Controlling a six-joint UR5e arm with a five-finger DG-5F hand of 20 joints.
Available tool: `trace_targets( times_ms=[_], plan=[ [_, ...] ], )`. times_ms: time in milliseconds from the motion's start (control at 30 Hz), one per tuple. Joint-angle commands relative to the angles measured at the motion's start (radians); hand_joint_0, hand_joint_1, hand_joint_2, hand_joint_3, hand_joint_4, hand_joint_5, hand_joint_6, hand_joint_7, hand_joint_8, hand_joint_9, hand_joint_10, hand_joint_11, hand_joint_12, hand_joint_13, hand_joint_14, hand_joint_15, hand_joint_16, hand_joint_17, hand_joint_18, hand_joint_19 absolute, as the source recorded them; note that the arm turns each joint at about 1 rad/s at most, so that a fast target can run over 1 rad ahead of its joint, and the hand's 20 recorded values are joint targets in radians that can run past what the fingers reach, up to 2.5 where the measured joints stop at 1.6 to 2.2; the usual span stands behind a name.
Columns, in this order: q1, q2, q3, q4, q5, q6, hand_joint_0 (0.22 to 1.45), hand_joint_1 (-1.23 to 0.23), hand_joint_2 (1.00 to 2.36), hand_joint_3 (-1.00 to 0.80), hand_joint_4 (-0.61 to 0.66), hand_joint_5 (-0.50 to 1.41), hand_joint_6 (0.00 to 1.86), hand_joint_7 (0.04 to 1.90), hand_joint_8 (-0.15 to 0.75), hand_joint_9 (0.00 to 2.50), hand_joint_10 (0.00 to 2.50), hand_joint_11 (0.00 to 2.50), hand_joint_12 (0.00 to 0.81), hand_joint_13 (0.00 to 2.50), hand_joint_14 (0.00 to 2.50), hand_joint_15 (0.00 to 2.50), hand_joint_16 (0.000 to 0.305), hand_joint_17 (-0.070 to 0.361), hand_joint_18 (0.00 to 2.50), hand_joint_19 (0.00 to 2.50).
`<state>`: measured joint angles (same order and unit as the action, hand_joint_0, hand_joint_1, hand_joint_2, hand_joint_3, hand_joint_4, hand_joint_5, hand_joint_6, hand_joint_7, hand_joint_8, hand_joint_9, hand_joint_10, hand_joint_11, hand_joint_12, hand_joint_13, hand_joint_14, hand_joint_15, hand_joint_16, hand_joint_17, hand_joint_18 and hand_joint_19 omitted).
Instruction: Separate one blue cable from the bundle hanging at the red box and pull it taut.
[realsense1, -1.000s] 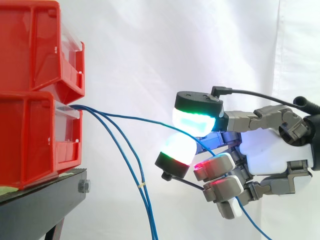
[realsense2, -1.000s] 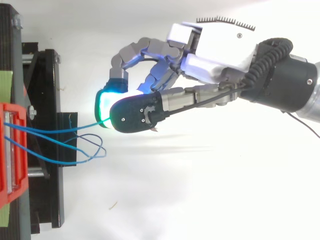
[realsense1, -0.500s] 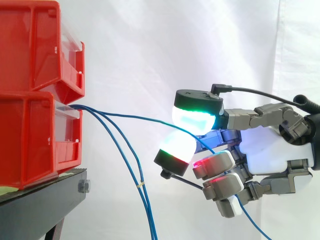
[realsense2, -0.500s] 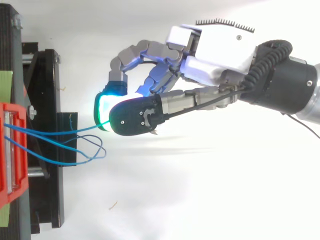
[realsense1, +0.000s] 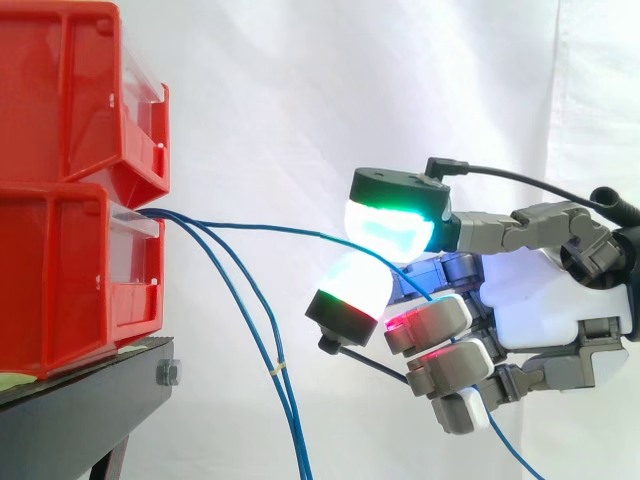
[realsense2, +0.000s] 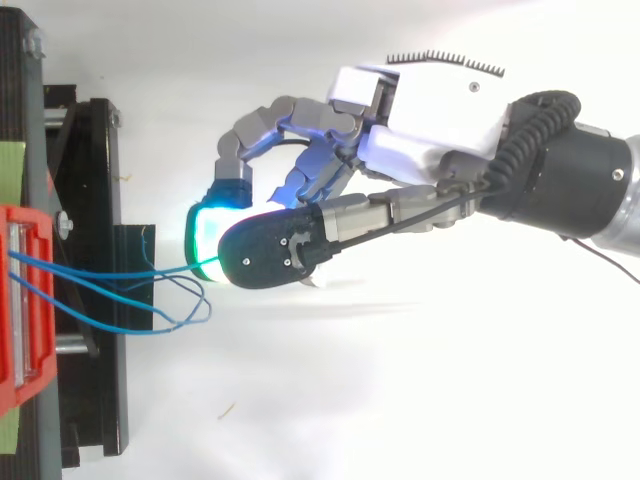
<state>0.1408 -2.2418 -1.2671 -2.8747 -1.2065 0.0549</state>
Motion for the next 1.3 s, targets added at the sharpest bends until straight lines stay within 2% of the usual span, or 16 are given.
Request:
trace_targets(
  times_ms=[0,267,700,933,1267],
  plan=[
    [0.0,-0.001,0.0,0.0,-0.007,0.006,0.64,-0.72,1.01,-0.29,0.13,-0.24,0.87,0.94,0.251,1.03,0.18,1.45,0.32,1.2,0.02,1.38,0.047,0.105,0.97,0.97],
    [-0.001,-0.001,-0.001,0.0,-0.021,0.003,0.61,-0.71,1.01,-0.34,0.14,-0.24,0.86,0.95,0.254,1.03,0.11,1.5,0.327,1.19,0.02,1.38,0.047,0.105,0.97,0.99],
    [0.0,0.001,0.0,0.0,-0.021,-0.001,0.57,-0.71,1.0,-0.49,0.14,-0.24,0.85,0.96,0.264,1.04,0.06,1.51,0.333,1.19,0.02,1.38,0.048,0.108,0.96,0.98],
    [-0.001,0.001,0.0,0.0,-0.021,-0.001,0.56,-0.7,1.0,-0.5,0.15,-0.24,0.85,0.96,0.266,1.04,0.05,1.51,0.335,1.19,0.02,1.38,0.048,0.108,0.97,0.99],
    [0.0,0.001,0.0,0.0,-0.021,-0.001,0.63,-0.72,1.01,-0.29,0.1,-0.23,0.88,1.04,0.265,1.07,0.03,1.54,0.324,1.21,0.02,1.38,0.047,0.105,0.98,0.99]
  ],
)
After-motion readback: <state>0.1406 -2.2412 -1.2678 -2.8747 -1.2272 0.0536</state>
